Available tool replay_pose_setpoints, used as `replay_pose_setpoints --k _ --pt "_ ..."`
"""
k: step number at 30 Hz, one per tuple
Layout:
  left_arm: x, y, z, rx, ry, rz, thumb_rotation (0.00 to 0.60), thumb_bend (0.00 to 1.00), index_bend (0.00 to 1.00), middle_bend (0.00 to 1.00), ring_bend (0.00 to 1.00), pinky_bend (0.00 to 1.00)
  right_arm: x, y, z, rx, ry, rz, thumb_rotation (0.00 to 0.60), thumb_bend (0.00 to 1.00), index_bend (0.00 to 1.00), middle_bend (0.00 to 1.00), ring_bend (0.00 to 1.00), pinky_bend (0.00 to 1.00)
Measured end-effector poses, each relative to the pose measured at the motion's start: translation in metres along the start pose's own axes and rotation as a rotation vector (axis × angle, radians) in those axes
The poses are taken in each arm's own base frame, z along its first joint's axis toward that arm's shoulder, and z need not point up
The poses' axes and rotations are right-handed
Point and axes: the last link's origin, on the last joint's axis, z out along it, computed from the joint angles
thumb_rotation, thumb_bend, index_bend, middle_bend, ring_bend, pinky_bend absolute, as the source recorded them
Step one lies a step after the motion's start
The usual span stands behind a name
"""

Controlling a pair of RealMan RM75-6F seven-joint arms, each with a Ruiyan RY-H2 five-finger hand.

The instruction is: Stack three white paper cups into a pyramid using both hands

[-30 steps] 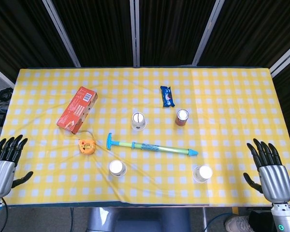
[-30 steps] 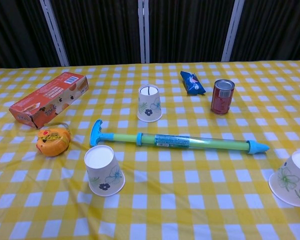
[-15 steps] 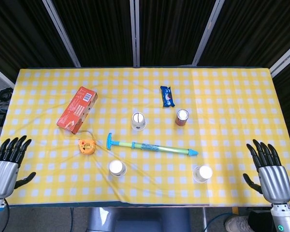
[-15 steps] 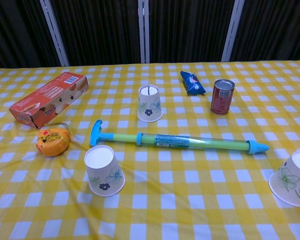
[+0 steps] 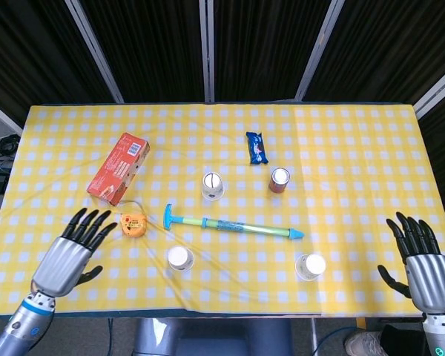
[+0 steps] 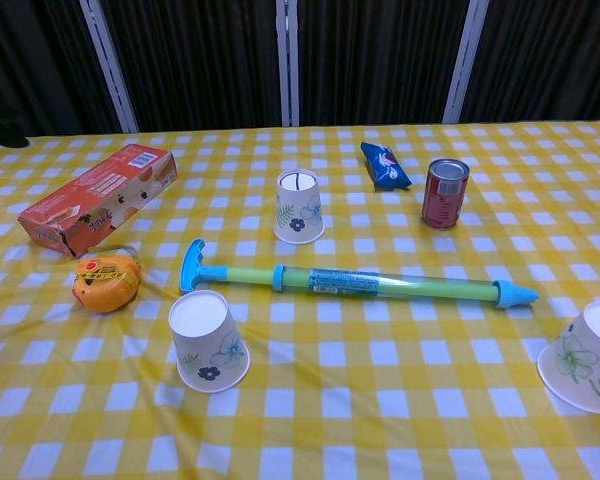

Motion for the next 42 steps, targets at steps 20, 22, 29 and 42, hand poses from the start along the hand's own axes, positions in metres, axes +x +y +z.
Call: replay_pose_setpoints --k 20,22,29,42 --pt "-0.025 0.093 0.1 -0.203 -0.246 0.073 0.6 0.25 0.27 0.0 0.0 0.0 0.012 0.013 0.002 -0.035 0.021 0.058 0.6 0.15 0.04 0.0 0.0 0.0" --pt "-0.026 0.097 0.103 -0.206 -0.256 0.075 0.6 0.25 0.26 0.0 0.0 0.0 0.013 0.013 0.002 -0.036 0.022 0.06 0.6 0.15 0.04 0.0 0.0 0.0" --pt "-0.031 0.106 0.111 -0.217 -0.282 0.083 0.6 0.25 0.19 0.0 0.0 0.0 0.015 0.015 0.002 -0.041 0.026 0.067 0.6 0.15 0.05 0.0 0.0 0.0" --pt "-0.039 0.107 0.117 -0.19 -0.339 0.133 0.6 0.29 0.26 0.0 0.0 0.0 0.017 0.017 0.002 -0.046 0.031 0.075 0.6 0.15 0.05 0.0 0.0 0.0"
